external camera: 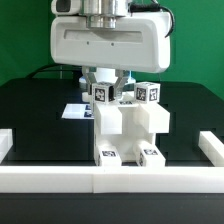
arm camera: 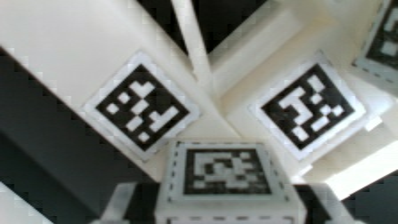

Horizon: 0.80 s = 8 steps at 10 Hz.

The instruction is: Assemble chair

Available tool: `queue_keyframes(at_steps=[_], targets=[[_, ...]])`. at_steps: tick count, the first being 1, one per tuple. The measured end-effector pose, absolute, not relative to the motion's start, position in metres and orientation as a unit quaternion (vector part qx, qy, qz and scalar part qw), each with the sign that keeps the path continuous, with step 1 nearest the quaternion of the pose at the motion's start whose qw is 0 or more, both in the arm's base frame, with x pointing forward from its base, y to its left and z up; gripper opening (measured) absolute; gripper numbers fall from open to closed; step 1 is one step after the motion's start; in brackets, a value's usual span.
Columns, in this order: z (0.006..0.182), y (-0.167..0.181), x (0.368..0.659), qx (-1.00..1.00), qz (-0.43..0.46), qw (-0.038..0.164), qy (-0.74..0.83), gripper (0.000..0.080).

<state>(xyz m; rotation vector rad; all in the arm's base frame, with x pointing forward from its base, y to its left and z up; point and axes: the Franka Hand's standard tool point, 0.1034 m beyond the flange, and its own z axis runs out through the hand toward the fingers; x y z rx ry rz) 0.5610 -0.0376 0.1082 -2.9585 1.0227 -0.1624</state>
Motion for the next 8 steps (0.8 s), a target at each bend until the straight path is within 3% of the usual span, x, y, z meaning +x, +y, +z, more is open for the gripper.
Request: queue_keyframes(at_steps=[8], targets=[[0.1079,-0.0364,0.5611,-0.836,-0.049,0.018,0.547,0.0274]])
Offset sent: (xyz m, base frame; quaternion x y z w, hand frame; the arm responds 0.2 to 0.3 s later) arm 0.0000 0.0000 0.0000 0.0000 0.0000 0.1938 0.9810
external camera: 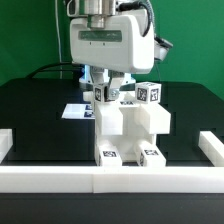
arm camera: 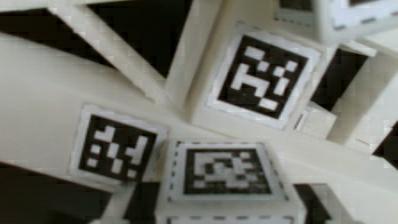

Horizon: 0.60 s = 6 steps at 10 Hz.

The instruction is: Assemble chair

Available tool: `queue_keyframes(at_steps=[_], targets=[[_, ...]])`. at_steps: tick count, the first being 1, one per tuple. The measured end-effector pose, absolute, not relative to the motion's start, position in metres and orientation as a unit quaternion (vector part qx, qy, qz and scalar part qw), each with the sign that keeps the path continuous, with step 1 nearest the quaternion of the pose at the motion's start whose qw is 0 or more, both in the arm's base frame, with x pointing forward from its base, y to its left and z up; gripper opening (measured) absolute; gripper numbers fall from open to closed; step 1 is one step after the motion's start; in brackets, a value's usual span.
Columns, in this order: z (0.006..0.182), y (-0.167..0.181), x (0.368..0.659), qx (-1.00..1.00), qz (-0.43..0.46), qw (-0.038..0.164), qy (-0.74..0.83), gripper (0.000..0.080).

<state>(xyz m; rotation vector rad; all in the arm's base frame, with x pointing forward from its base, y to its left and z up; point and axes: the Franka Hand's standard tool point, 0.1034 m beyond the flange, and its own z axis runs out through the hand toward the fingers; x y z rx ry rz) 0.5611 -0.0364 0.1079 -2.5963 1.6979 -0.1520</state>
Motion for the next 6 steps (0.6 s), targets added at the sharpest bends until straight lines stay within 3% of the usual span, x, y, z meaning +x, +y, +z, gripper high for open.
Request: queue_keyframes(at_steps=[3,4,6], targets=[[0.1078,-0.0358,0.5612,-0.799,-0.048,0.021,0.598,0.0274],[0.1076,-0.0359,0.561,-0.801,-0.048,0.021,0.597,0.0355],[0.1079,-0.0354,0.5613,-0.82,-0.047,0.018,0.57,0.0599]])
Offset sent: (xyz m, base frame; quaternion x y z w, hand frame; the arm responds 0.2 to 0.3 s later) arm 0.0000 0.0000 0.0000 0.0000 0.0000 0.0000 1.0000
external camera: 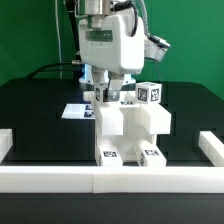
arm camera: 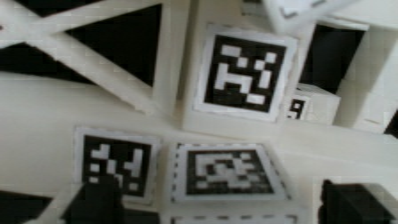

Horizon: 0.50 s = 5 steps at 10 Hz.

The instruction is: Assemble chair

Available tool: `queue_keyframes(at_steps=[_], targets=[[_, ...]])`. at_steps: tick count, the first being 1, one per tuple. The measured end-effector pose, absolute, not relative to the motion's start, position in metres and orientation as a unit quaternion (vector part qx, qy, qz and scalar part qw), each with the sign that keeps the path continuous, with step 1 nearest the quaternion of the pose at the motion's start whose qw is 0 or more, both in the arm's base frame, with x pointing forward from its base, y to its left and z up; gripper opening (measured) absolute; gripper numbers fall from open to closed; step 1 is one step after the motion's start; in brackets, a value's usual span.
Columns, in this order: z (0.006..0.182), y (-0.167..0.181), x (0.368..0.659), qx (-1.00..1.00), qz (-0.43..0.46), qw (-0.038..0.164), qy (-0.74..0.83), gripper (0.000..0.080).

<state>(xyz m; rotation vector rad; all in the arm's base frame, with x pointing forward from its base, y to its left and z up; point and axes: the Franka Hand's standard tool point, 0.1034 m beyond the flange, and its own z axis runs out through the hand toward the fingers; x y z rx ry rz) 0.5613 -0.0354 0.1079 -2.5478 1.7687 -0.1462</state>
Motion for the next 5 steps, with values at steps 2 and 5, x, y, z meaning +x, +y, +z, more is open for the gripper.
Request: queue_keyframes(at_steps=[2,5], targets=[[0.108,-0.0343,0.5615,-0.835,-0.048,0.017,0.548,0.064],[0.1082,-0.0352,0.5618,-0.902,-0.051,0.01,0.428,0.0649]])
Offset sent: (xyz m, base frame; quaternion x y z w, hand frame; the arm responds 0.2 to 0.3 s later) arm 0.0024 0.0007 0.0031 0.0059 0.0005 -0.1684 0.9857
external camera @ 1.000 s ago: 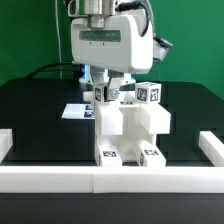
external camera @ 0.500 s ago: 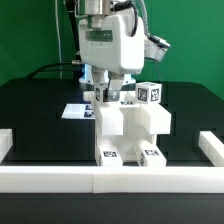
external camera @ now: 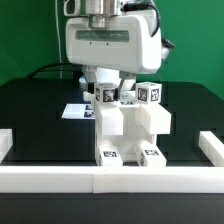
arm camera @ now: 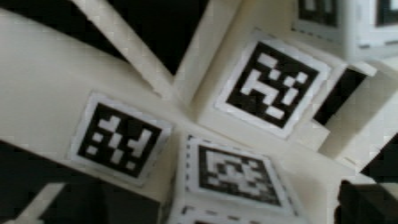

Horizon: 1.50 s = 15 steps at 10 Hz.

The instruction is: Assemble chair

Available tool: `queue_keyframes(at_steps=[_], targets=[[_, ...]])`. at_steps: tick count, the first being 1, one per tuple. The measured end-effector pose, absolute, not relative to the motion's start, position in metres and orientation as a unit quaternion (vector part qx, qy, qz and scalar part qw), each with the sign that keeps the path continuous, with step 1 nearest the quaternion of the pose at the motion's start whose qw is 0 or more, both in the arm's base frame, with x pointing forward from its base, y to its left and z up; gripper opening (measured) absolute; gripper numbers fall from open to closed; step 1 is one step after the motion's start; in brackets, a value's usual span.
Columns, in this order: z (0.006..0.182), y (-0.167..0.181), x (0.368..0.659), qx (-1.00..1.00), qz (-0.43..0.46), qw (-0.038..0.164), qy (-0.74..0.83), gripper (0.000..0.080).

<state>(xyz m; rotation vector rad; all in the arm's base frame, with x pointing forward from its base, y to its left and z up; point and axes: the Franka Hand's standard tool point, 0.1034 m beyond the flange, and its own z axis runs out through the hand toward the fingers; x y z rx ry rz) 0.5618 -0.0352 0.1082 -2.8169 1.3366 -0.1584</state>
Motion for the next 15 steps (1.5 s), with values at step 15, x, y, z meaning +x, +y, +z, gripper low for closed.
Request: queue_keyframes(at_steps=[15], targets=[[0.1083,-0.0438,0.561,-0.997,-0.045,-0.03,-0.058,0.0649]])
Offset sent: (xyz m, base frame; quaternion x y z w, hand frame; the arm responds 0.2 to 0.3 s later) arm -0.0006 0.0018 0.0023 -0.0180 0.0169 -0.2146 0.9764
